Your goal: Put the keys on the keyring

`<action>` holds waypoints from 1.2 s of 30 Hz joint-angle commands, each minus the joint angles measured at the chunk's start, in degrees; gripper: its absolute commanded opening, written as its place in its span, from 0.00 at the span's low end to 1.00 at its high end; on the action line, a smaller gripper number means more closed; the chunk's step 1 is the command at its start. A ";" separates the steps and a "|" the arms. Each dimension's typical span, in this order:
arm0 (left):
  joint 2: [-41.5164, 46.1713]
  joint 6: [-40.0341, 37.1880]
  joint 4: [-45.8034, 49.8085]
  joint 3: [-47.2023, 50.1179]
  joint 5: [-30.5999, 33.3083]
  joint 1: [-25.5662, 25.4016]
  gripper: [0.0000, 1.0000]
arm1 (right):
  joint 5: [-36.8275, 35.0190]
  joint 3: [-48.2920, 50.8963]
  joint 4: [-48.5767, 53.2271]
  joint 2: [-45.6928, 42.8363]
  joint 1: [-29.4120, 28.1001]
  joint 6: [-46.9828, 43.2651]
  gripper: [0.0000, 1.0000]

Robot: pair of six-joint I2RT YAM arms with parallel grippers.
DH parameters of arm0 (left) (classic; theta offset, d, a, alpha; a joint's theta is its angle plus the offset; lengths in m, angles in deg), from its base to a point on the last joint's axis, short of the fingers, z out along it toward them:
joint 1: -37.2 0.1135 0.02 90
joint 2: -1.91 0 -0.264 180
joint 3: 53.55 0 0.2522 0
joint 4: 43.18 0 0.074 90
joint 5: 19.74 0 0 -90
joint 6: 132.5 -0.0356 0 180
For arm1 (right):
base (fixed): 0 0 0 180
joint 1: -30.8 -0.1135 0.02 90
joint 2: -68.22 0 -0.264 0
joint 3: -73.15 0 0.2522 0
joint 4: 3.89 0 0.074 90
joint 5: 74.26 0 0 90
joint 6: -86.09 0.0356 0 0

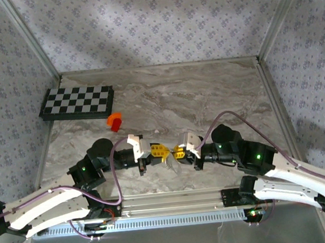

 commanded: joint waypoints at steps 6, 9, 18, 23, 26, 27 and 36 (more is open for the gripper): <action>1.08 -1.15 -1.78 -1.82 -1.72 -0.17 0.00 | -1.36 0.72 -1.64 -6.57 -0.24 0.66 0.40; 0.65 -1.24 -1.68 -2.07 -2.76 -0.17 0.00 | -0.49 0.94 -2.97 -7.36 -0.30 1.13 0.41; -0.46 -0.81 -1.84 -2.43 -4.34 -0.17 0.00 | 2.45 1.57 -7.10 -6.42 -0.21 2.18 0.32; -0.72 -0.72 -2.06 -2.43 -4.50 -0.17 0.00 | 5.08 2.00 -8.18 -5.81 -0.23 2.53 0.29; -0.79 -0.67 -2.15 -2.43 -4.49 -0.17 0.00 | 5.83 2.35 -8.59 -5.62 -0.21 2.62 0.28; -0.77 -0.68 -2.16 -2.44 -4.50 -0.17 0.00 | 5.93 2.35 -8.48 -5.53 -0.21 2.55 0.28; -1.02 -0.70 -1.93 -2.52 -4.69 -0.17 0.00 | 5.73 2.08 -8.07 -4.51 -0.13 2.01 0.17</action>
